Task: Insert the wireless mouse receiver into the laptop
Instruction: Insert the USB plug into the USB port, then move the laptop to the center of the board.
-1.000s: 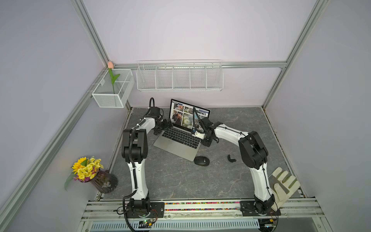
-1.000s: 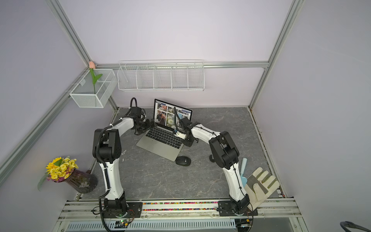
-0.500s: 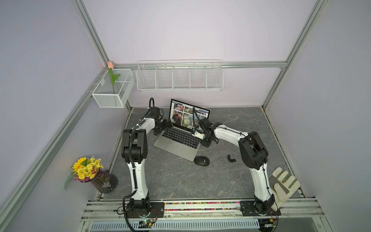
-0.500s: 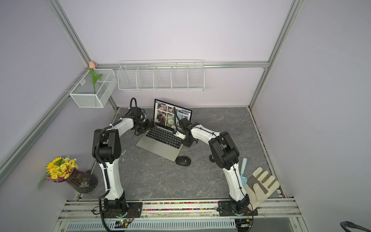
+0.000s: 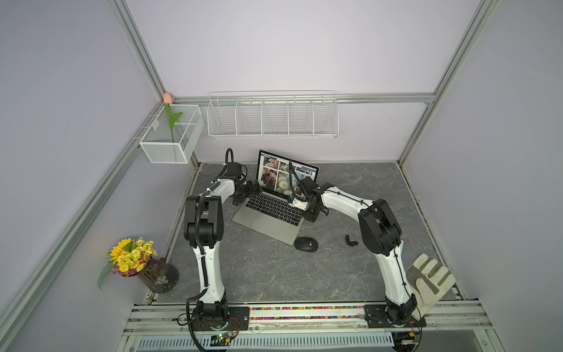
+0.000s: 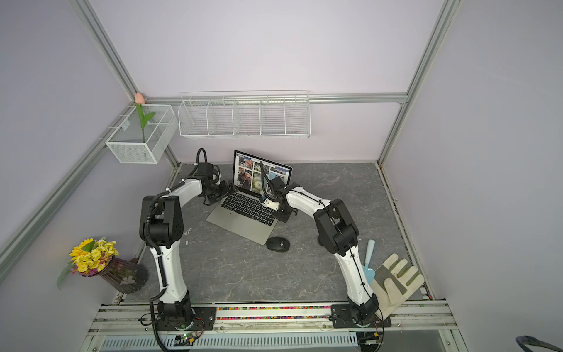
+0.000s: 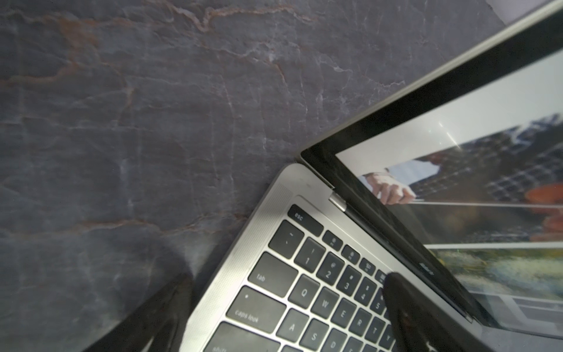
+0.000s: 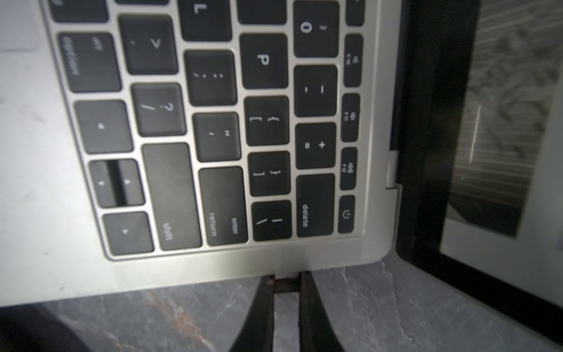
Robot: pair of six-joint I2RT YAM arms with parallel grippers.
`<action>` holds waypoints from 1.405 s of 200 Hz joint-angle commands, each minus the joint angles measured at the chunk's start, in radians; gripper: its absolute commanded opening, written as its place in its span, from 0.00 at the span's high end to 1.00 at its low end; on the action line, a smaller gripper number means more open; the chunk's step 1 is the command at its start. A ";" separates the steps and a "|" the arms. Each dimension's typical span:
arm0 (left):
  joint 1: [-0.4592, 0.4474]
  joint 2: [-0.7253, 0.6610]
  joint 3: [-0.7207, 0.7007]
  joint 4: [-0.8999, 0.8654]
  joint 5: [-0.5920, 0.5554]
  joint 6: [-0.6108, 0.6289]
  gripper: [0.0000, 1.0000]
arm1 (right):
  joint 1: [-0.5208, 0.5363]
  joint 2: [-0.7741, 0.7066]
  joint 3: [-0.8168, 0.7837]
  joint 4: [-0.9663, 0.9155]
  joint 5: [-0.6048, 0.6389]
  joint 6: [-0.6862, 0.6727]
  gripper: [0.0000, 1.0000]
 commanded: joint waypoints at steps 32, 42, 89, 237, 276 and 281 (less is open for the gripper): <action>-0.020 0.064 -0.059 -0.142 0.040 -0.031 0.00 | 0.035 0.036 0.005 0.113 -0.080 -0.017 0.82; -0.019 0.060 -0.061 -0.143 0.037 -0.028 0.00 | 0.028 -0.006 -0.027 0.136 -0.100 -0.002 0.67; 0.001 0.037 -0.071 -0.139 0.022 -0.025 0.00 | -0.005 -0.353 -0.342 0.337 -0.116 0.163 0.23; 0.026 0.020 -0.113 -0.120 0.012 -0.030 0.00 | 0.003 -0.242 -0.573 0.789 -0.231 1.508 0.12; 0.026 0.022 -0.126 -0.107 0.028 -0.038 0.00 | 0.014 -0.226 -0.547 0.796 -0.201 1.472 0.12; 0.026 0.022 -0.128 -0.108 0.026 -0.038 0.00 | 0.013 -0.225 -0.541 0.784 -0.190 1.465 0.11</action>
